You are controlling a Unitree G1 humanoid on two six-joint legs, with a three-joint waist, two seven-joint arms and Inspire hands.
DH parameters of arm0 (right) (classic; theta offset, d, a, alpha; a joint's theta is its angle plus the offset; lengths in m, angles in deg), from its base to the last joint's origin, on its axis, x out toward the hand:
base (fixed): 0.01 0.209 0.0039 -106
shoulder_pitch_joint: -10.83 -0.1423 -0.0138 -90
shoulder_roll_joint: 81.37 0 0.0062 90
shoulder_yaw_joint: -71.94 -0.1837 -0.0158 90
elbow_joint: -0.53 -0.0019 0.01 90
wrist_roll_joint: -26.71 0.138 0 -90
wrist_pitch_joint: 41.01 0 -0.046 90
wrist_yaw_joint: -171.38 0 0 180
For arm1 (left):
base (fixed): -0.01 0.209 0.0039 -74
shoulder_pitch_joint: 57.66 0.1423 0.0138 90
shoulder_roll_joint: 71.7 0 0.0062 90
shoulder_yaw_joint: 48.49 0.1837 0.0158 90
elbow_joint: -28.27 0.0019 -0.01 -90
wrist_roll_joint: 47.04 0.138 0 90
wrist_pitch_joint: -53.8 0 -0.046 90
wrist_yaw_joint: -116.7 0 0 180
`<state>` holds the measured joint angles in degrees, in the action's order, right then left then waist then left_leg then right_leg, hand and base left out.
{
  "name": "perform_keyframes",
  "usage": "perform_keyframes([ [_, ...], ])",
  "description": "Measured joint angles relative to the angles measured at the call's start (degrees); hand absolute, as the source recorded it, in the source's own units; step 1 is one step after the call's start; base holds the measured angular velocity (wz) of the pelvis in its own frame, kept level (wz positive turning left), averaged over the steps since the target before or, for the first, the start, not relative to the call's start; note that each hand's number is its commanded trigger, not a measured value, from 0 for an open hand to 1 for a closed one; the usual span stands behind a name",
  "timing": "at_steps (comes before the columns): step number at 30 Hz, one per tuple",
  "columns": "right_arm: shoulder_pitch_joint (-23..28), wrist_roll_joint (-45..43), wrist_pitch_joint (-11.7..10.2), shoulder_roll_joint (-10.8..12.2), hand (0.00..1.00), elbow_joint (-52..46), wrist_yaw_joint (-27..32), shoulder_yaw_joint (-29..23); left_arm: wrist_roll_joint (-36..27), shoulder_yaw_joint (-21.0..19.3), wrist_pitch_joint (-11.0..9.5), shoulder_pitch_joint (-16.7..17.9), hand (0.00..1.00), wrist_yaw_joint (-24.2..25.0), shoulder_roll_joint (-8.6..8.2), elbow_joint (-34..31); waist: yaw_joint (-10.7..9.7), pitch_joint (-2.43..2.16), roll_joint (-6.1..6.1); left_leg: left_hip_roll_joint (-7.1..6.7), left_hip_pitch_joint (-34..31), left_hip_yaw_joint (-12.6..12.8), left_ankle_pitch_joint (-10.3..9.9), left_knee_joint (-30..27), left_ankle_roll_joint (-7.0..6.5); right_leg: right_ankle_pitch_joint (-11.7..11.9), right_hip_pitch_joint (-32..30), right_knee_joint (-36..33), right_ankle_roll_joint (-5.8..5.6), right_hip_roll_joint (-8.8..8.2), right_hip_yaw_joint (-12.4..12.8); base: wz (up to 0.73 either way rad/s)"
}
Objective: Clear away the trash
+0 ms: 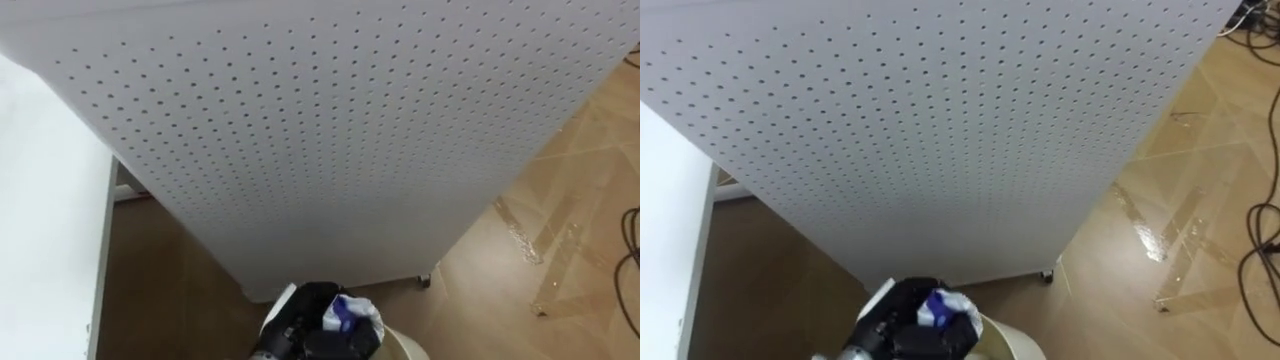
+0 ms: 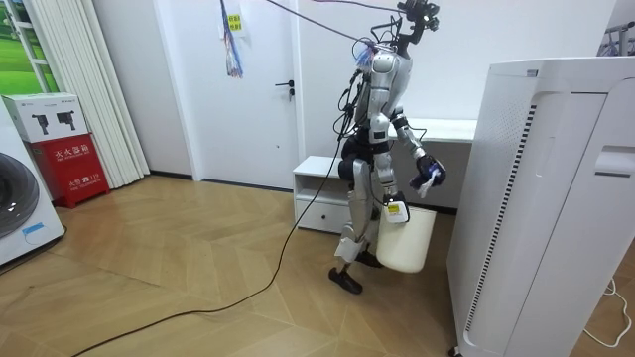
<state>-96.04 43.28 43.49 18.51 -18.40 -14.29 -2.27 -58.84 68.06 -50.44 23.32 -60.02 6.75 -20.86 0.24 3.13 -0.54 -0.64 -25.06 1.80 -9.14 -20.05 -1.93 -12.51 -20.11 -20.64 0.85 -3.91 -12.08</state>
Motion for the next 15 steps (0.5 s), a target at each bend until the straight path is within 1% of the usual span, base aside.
perform_keyframes([
  [2,-0.18,0.6,-0.05,-0.01,1.0,-0.22,-0.01,0.41,0.0,0.01,0.01,-0.03,1.0,0.22,0.3,1.12,0.08,-0.01,-0.02,0.08,-1.35,0.01,0.03,-0.68,-0.03,0.03,-1.19,-0.3,0.05,-0.07,0.01,0.0],
  [3,-0.15,0.62,-0.04,0.01,1.0,-0.2,-0.08,0.4,0.0,0.11,0.04,-0.03,0.7,0.31,0.28,1.96,0.05,-0.01,-0.01,0.06,-1.93,0.0,0.09,-0.87,-0.1,0.05,-1.88,-0.69,0.07,-0.1,-0.02,0.0],
  [4,-0.15,0.62,-0.04,0.0,1.0,-0.16,-0.11,0.38,0.0,0.12,0.05,-0.05,0.52,0.51,0.26,2.67,-0.02,-0.01,-0.01,0.02,-2.49,0.0,0.11,-1.15,-0.13,0.05,-2.39,-1.08,0.07,-0.1,-0.03,0.0],
  [5,-0.13,0.62,-0.04,0.0,1.0,-0.11,-0.13,0.38,0.0,0.11,0.05,-0.07,0.0,0.79,0.23,3.07,-0.06,-0.01,-0.01,-0.01,-2.65,0.0,0.14,-1.21,-0.18,0.05,-2.53,-1.14,0.07,-0.09,-0.05,0.0],
  [12,0.12,1.09,-0.02,-0.06,1.0,0.18,0.04,0.44,-0.1,0.64,0.2,-0.07,0.0,1.89,0.07,6.28,-0.66,0.03,0.07,-0.06,-3.26,-0.31,0.27,-1.98,-0.33,0.07,-2.82,-1.72,0.1,-0.2,-0.66,0.03],
  [15,0.08,1.19,0.06,0.1,1.0,0.24,0.04,0.58,-0.02,0.9,0.35,-0.19,0.0,1.99,-0.08,8.24,-1.54,0.13,0.25,-0.02,-3.42,-0.34,0.27,-2.46,-0.33,0.07,-2.85,-2.11,0.1,-0.15,-0.57,0.0],
])
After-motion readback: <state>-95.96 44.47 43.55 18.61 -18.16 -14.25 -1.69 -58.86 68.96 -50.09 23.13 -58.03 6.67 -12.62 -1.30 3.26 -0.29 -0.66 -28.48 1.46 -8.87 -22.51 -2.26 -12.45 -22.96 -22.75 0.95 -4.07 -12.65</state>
